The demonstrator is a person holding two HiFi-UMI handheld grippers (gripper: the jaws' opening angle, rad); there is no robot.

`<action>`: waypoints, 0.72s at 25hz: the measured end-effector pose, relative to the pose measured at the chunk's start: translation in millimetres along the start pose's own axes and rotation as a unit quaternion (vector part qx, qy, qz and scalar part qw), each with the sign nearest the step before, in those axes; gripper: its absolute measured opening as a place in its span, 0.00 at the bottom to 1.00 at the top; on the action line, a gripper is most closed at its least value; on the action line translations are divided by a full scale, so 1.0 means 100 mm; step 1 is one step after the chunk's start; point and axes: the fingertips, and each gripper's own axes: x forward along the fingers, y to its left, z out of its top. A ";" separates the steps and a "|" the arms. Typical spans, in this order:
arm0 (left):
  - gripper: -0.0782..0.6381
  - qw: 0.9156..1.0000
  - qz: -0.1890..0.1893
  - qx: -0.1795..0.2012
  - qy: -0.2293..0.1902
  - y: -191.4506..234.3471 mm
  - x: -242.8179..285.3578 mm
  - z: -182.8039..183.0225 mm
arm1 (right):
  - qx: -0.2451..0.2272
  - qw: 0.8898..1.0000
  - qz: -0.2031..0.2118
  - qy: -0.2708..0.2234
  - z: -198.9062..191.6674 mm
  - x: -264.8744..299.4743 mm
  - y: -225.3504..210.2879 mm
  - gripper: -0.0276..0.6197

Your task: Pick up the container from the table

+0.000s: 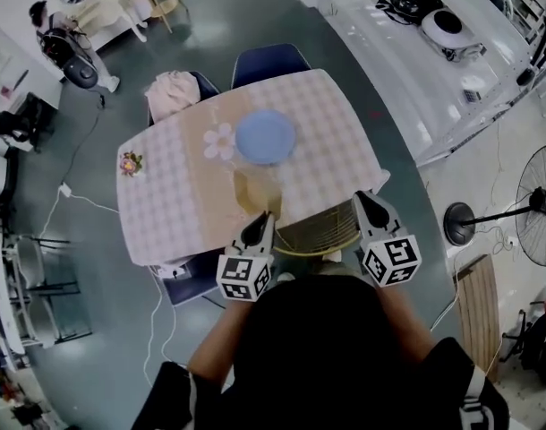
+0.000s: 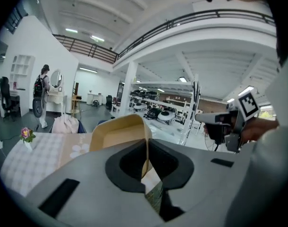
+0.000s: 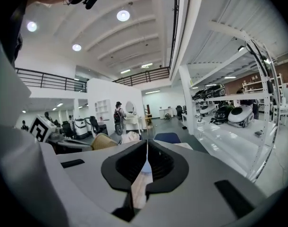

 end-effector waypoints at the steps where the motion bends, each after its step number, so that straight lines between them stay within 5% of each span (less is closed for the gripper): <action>1: 0.13 1.000 0.004 0.000 -0.013 0.04 -0.09 0.08 | -0.007 1.000 0.001 -0.003 0.03 0.02 0.08 0.05; 18: 0.13 0.993 0.047 0.024 -0.104 0.58 -0.81 0.50 | -0.053 0.998 0.001 -0.043 0.08 0.09 0.92 0.04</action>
